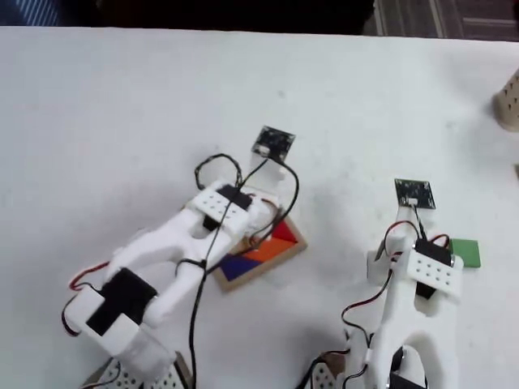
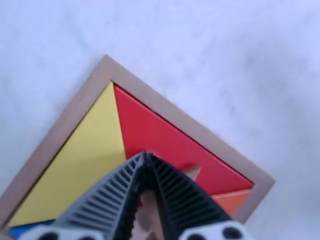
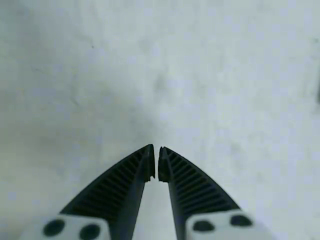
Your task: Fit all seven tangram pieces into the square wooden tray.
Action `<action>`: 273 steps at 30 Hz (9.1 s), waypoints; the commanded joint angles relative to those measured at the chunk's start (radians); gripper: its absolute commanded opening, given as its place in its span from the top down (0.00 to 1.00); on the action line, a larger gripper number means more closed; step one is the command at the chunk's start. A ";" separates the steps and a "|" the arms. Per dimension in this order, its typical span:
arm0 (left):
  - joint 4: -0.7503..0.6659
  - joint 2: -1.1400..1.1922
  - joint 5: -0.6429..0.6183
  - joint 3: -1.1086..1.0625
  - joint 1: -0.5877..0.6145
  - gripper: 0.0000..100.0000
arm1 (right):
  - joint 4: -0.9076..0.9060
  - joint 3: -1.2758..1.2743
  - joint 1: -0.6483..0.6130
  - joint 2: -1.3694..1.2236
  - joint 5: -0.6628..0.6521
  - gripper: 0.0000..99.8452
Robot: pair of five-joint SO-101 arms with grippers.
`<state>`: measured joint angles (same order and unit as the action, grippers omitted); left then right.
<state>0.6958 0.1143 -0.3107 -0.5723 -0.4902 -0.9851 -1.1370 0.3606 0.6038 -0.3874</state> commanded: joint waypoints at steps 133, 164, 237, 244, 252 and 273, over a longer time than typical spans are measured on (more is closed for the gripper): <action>-0.135 -0.318 0.063 -0.339 -0.008 0.98 | 0.022 -0.003 -0.001 0.033 -0.052 0.98; 0.147 -0.513 0.064 -0.288 0.179 0.98 | 0.025 -0.003 -0.001 0.031 -0.044 0.98; -0.351 -0.401 0.058 -0.371 0.572 0.69 | -0.734 1.507 0.226 -1.027 -0.184 0.98; -0.351 -0.401 0.058 -0.371 0.576 0.69 | -0.733 1.246 0.090 -0.743 -0.132 0.98; -0.351 -0.401 0.058 -0.371 0.576 0.69 | -0.628 0.951 -0.263 -0.472 0.046 0.98; -0.351 -0.401 0.058 -0.370 0.576 0.69 | -0.128 0.980 -0.940 -0.814 0.247 0.93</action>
<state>0.3782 -0.2862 -0.2539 -1.0019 0.0775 -1.1124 -0.2562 -0.5616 -0.1880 -0.1465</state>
